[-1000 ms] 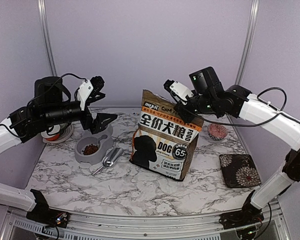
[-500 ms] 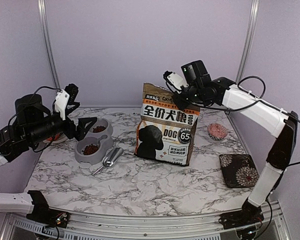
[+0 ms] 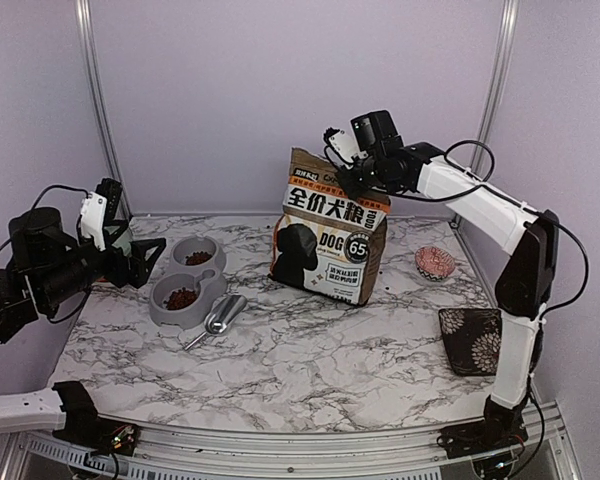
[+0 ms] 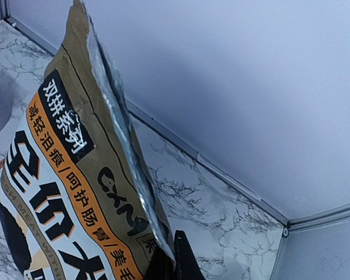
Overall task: Serve the pet food
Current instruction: Move the pet food bag to the corner of the board.
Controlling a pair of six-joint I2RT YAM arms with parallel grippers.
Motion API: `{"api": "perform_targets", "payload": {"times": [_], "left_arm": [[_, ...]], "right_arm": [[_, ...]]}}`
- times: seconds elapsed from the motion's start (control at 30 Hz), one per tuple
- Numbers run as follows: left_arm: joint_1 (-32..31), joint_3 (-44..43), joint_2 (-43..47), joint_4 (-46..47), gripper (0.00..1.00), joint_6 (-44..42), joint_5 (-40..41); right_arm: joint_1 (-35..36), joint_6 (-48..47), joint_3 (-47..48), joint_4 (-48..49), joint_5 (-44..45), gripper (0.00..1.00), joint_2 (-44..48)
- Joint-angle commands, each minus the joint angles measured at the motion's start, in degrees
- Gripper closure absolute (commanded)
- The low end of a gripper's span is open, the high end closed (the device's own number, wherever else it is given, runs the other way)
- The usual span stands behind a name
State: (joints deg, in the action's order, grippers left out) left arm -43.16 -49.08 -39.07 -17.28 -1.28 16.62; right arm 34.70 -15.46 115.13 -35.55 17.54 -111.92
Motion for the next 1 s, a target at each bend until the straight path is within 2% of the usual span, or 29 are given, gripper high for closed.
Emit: {"api": "perform_targets", "payload": {"times": [0.0, 0.37, 0.77, 0.97], "left_arm": [[0.35, 1.61, 1.99, -2.72, 0.02, 2.78, 3.45], [0.35, 3.00, 2.42, -3.32, 0.03, 4.13, 4.29], [0.35, 3.97, 3.46, -3.90, 0.03, 5.75, 5.23], [0.36, 4.09, 3.74, -3.99, 0.03, 7.39, 6.64]], "right_arm": [[-3.56, -0.09, 10.69, 13.55, 5.74, 1.00, -0.50], [-8.14, -0.82, 18.27, 16.00, 13.26, 1.00, -4.88], [-16.09, -2.51, 21.95, 16.75, 14.08, 1.00, -7.74], [-17.20, -2.94, 21.92, 16.80, 16.17, 1.00, -7.95]]}}
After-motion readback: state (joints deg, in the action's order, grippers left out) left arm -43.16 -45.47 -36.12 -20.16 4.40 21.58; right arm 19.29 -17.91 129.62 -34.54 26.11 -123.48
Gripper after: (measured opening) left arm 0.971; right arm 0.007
